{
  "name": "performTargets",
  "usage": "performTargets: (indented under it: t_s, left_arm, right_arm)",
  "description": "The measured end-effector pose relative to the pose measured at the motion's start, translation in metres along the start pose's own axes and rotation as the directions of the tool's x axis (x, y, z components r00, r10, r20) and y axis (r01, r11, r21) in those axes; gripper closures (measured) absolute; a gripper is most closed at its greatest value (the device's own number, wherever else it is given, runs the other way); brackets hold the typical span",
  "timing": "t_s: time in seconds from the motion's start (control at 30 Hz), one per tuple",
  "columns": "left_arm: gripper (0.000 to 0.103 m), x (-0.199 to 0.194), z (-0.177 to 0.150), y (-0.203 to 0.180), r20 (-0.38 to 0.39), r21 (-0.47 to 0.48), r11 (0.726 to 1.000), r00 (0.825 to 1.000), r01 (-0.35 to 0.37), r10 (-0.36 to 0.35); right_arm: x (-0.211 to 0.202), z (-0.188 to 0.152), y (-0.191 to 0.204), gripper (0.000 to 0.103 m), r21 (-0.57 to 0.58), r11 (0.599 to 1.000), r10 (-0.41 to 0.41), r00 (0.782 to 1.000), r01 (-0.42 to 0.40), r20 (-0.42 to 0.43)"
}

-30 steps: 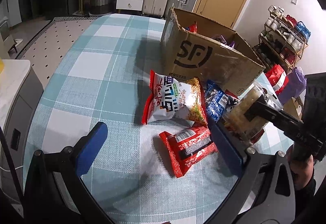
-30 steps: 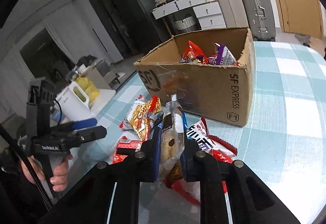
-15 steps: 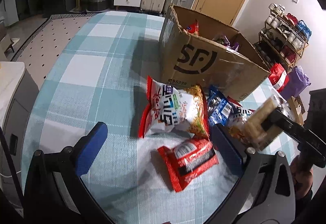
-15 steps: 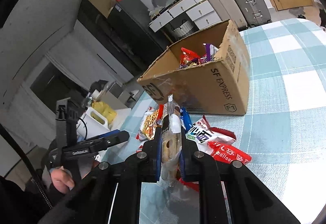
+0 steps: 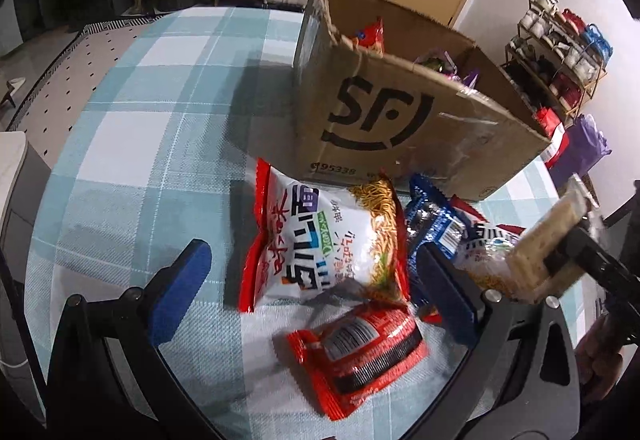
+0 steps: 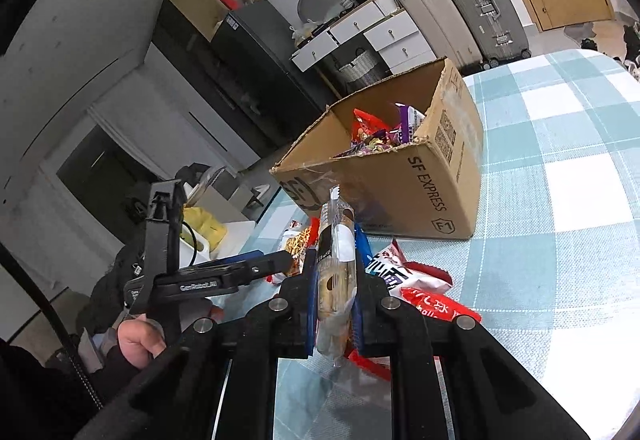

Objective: Organize snacks
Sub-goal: 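Grasp the white noodle snack bag with the left gripper while the right holds the bread pack, then carry the noodle bag in the left gripper over the box while the right carries the bread pack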

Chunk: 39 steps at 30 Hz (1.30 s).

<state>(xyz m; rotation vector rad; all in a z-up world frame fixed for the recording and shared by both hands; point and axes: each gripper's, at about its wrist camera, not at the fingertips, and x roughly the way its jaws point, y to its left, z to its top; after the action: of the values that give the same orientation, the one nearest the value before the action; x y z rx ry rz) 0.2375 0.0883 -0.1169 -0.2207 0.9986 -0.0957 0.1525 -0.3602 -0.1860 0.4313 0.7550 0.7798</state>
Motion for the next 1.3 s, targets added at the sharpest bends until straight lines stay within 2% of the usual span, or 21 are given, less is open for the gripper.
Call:
performTargets:
  t_s: [0.1, 0.13, 0.17, 0.2, 0.23, 0.37, 0.67, 0.83, 1.3]
  left_arm:
    - [0.002, 0.008, 0.004, 0.000, -0.002, 0.001, 1.000, 1.000, 0.001, -0.001]
    - [0.008, 0.010, 0.005, 0.001, 0.009, 0.002, 1.000, 1.000, -0.001, 0.001]
    - [0.022, 0.011, 0.005, 0.001, 0.010, 0.003, 1.000, 1.000, -0.002, 0.002]
    - [0.030, 0.013, 0.006, 0.003, 0.005, 0.000, 1.000, 1.000, 0.008, -0.008]
    - [0.036, 0.015, 0.006, 0.004, -0.003, -0.009, 0.999, 1.000, 0.031, -0.031]
    - [0.047, 0.014, 0.005, 0.009, 0.011, 0.004, 0.998, 0.998, 0.067, -0.067]
    - [0.049, 0.008, 0.002, 0.022, -0.001, -0.051, 0.994, 0.995, 0.095, -0.095]
    - [0.049, -0.007, -0.005, 0.025, 0.023, -0.063, 0.993, 0.994, 0.104, -0.102]
    - [0.049, -0.076, -0.015, 0.009, 0.127, -0.001, 0.992, 0.984, 0.123, -0.122]
  right_arm:
    - [-0.001, 0.001, 0.002, 0.090, -0.005, 1.000, -0.002, 1.000, 0.002, 0.000]
    - [-0.001, 0.001, 0.002, 0.090, -0.007, 1.000, -0.007, 1.000, 0.007, 0.001]
    - [-0.002, 0.001, 0.002, 0.090, -0.006, 1.000, -0.006, 1.000, 0.006, 0.002]
    - [-0.002, 0.001, 0.002, 0.090, -0.004, 1.000, -0.002, 1.000, 0.002, 0.001]
    - [-0.003, 0.001, 0.003, 0.090, -0.004, 1.000, -0.006, 1.000, 0.006, 0.004]
    - [-0.005, 0.001, 0.004, 0.090, -0.007, 1.000, -0.008, 1.000, 0.008, 0.003]
    - [-0.009, 0.004, 0.012, 0.090, -0.022, 1.000, -0.009, 1.000, 0.009, 0.010]
    - [-0.012, 0.004, 0.017, 0.090, -0.031, 1.000, -0.005, 1.000, 0.005, 0.012]
    - [-0.024, 0.008, 0.038, 0.090, -0.079, 0.997, -0.002, 0.999, 0.005, 0.043]
